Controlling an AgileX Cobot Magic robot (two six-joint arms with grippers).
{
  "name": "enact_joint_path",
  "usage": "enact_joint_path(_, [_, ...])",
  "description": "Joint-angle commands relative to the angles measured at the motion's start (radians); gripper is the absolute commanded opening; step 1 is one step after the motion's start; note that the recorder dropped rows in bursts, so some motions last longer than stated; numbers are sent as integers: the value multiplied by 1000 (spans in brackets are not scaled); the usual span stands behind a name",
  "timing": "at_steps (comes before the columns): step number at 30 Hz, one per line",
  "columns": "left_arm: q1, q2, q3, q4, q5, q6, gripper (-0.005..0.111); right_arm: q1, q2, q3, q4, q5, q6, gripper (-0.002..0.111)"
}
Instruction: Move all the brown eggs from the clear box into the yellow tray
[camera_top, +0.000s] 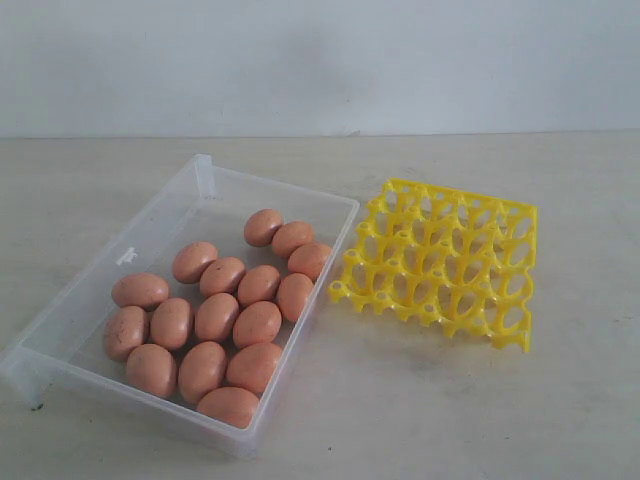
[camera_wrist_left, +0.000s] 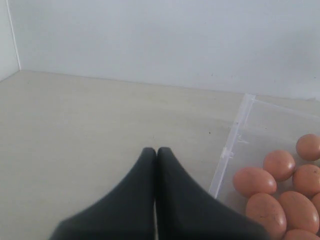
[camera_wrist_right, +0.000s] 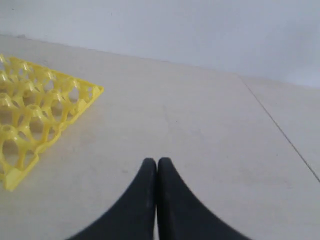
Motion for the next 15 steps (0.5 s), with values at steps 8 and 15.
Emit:
enact_joint_path(8, [-5,3,-4,-2,-14,4,-4,1,-5,0,470,-702,378,0])
enact_joint_path(15, [-5,3,-4,-2,-14,4,-4,1,-5,-132,465,-855,459,0])
